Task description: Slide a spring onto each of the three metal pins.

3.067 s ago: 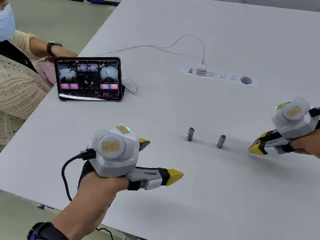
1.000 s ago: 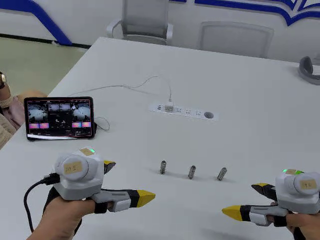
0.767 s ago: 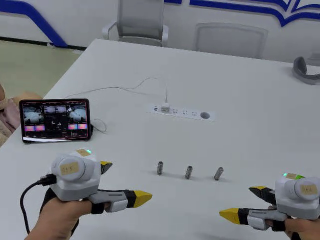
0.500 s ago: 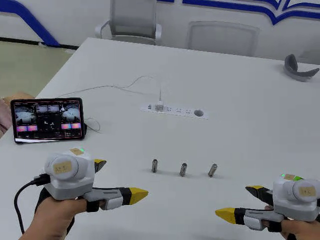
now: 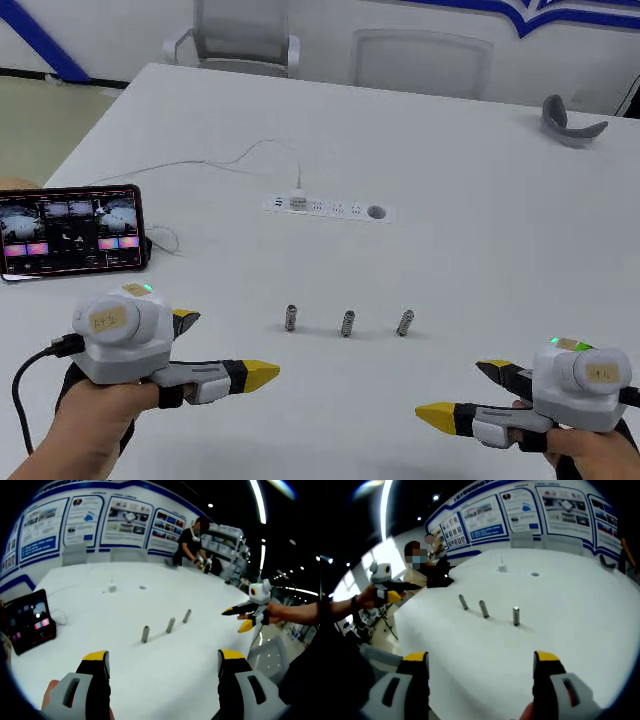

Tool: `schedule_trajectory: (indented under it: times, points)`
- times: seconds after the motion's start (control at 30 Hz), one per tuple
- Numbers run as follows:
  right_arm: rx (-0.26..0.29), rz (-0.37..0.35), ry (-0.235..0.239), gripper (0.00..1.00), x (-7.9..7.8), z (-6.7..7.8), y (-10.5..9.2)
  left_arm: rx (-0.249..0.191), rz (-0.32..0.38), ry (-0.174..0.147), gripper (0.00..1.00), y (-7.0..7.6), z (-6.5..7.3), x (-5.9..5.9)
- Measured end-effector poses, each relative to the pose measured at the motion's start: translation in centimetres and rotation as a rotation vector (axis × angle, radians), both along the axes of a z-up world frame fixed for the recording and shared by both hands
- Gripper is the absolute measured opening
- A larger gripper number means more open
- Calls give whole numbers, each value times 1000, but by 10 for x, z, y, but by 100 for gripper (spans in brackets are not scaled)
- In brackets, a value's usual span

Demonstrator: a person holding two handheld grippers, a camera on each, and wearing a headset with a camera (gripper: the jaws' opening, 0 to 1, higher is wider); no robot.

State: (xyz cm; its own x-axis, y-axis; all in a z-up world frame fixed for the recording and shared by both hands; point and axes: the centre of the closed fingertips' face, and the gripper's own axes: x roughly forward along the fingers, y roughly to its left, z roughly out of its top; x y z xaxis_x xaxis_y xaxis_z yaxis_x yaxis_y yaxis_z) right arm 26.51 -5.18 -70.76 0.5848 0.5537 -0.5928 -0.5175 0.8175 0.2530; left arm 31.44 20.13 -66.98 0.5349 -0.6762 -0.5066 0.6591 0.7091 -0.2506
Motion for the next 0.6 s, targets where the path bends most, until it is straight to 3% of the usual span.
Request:
schedule_trajectory:
  times: [0.1, 0.2, 0.6]
  points:
    - [1, -9, 4, 87, -3, -2, -1, 9, -14, 6, 89, -1, -3, 0]
    - [3, -15, 12, 87, -7, -5, -2, 45, -41, -1, 83, -1, -6, -1]
    - [8, -31, 19, 88, -6, -5, -5, 23, -37, 12, 86, -3, -7, 7]
